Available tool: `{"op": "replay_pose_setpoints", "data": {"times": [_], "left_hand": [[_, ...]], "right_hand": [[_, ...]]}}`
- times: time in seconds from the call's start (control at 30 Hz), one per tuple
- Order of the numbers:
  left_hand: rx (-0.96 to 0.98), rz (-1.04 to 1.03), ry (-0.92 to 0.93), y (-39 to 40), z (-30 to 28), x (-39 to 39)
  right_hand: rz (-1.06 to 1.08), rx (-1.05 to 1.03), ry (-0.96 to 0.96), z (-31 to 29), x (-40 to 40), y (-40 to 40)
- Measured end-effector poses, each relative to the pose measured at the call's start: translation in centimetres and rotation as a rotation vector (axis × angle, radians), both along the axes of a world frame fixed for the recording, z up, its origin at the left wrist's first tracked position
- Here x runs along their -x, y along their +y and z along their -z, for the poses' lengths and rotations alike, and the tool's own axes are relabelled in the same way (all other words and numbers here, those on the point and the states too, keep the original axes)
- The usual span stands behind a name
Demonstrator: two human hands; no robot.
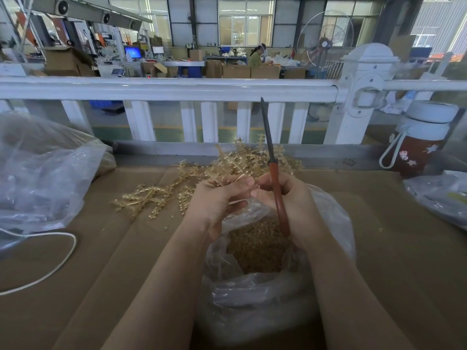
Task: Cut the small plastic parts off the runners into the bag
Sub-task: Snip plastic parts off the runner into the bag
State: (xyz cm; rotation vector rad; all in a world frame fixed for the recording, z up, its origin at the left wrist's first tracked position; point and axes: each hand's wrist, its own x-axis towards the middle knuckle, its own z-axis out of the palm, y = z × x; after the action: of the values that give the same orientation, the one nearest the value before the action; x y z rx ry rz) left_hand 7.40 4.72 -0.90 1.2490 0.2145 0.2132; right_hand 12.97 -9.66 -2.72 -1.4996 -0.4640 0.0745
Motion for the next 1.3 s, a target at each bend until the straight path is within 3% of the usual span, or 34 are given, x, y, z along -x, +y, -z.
{"op": "replay_pose_setpoints", "data": {"times": [0.57,0.8,1.07,1.3], "left_hand": [[-0.034,-0.026,-0.079,0.3,0.6,0.0],[0.057,-0.006,-0.139,0.6,0.6,0.1],[0.136,-0.190,-0.193,1.2,0.6,-0.1],[0.183,-0.210,-0.263,1.4,0.6,-0.1]], "right_hand": [[0.044,0.040,-0.046,0.6,-0.4,-0.1],[0.062,0.043,-0.074,0.3,-0.2,0.0],[0.117,0.338,-0.223,0.9,-0.3,-0.2],[0.117,0.612,-0.383,1.5,-0.3,-0.4]]}}
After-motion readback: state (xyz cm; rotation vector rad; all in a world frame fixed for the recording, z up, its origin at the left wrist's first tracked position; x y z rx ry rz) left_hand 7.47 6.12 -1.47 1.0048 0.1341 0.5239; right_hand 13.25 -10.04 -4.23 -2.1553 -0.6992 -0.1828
